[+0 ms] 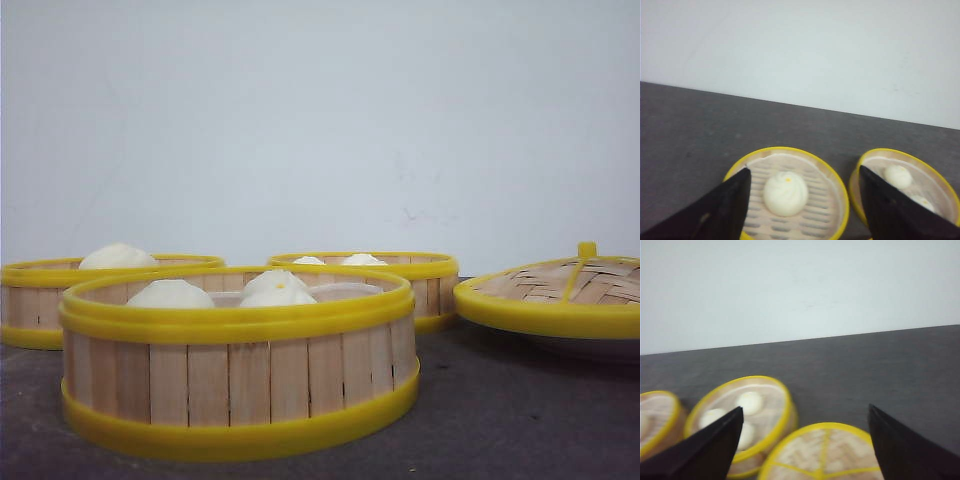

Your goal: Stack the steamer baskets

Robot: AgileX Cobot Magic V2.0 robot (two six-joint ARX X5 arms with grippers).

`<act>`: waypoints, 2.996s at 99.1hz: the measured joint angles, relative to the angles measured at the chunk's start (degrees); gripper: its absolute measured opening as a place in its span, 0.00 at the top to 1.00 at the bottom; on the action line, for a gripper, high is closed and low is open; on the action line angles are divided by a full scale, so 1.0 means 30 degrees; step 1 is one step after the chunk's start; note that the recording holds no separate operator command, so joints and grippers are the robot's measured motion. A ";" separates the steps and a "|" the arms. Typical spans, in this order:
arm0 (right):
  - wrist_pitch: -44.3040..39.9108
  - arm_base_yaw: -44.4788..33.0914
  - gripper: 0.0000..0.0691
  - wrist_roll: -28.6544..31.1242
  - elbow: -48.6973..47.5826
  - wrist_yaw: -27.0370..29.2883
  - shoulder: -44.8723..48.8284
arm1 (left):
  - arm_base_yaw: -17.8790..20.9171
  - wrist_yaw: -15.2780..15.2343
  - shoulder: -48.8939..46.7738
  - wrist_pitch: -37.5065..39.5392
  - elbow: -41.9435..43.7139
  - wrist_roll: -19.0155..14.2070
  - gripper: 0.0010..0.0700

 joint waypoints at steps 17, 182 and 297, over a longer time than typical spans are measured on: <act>-0.0022 0.0415 0.27 0.0787 0.1239 -0.1464 0.2739 | -0.0044 0.1107 0.0007 0.0000 0.0000 -0.0007 0.39; -0.1202 0.4590 0.87 0.1173 1.4571 0.3905 2.8137 | -0.1960 0.3840 -0.0087 -0.0313 0.0000 -0.0306 0.39; -0.7664 0.5275 0.96 -0.1239 1.5897 0.0984 1.8476 | -0.1960 0.3861 -0.3322 -0.3417 0.0000 0.0095 0.39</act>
